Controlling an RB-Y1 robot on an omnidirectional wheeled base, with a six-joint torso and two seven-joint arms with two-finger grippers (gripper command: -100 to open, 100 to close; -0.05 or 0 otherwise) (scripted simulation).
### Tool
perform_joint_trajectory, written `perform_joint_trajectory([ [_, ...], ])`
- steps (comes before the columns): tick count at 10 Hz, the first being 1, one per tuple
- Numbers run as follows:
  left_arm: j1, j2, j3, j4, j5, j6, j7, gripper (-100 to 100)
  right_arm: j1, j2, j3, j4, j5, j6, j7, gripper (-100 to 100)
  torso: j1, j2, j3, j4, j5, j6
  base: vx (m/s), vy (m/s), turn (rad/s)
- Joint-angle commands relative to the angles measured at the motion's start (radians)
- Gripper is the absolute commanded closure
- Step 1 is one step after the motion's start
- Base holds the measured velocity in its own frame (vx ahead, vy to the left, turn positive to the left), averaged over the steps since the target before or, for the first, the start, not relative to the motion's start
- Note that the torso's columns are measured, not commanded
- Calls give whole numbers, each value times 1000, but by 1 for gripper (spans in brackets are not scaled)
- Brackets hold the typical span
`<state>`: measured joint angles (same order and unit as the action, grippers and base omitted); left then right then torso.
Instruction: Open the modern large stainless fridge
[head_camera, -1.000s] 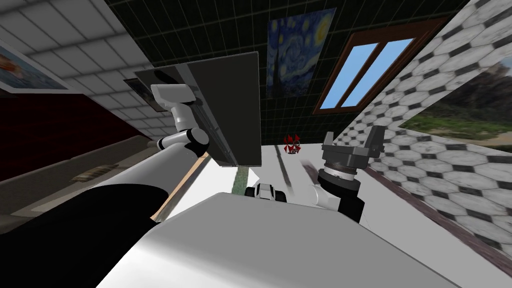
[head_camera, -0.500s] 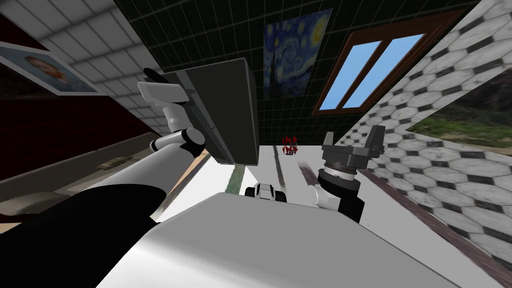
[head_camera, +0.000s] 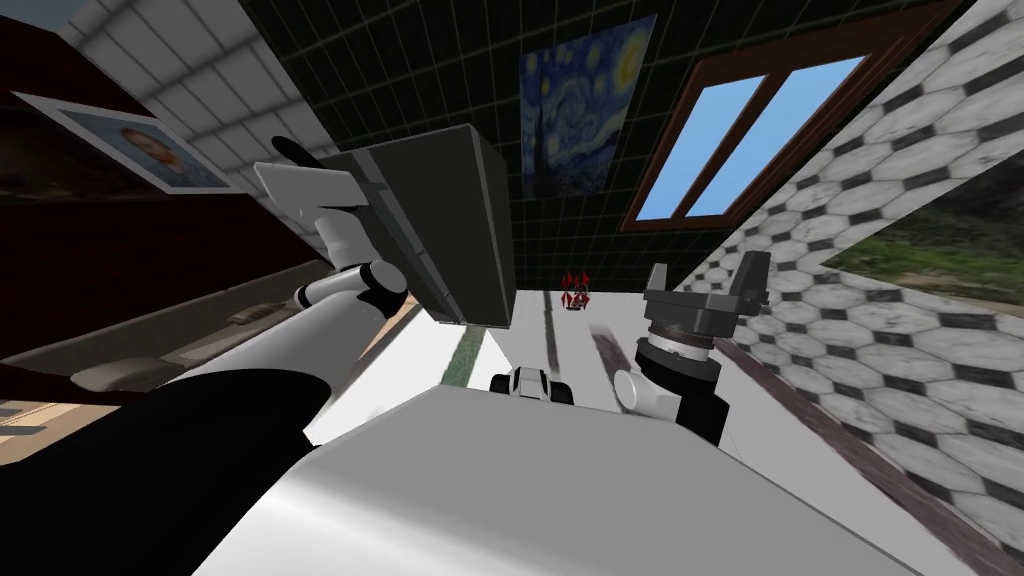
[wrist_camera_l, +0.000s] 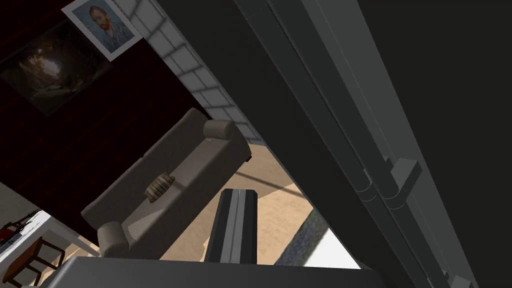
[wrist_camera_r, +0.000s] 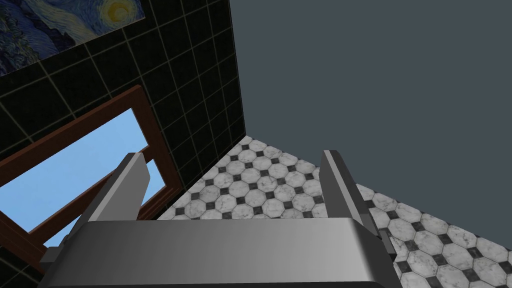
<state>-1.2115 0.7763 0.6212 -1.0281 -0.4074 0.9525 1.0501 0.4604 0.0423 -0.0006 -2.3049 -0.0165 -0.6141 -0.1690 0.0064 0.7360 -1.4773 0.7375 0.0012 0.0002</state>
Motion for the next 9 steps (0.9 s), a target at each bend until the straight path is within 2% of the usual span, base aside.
perform_joint_trajectory([
  [1,30,-17,10,20,14,-22,4,-100,0,0,0,0,0,0,0,0,6,-6,-3,-2,3,-1,191,84,-2],
  [5,83,-48,27,55,39,-62,11,-100,1,-1,-1,0,0,0,0,0,-7,2,2,1,-1,0,183,148,-1],
  [8,125,-73,40,83,58,-94,17,-100,0,0,0,0,0,0,0,0,-8,4,3,1,-2,0,175,133,-1],
  [9,123,-70,40,68,58,-83,12,-100,0,0,0,0,0,0,0,0,-7,2,2,1,-1,0,85,61,-3],
])
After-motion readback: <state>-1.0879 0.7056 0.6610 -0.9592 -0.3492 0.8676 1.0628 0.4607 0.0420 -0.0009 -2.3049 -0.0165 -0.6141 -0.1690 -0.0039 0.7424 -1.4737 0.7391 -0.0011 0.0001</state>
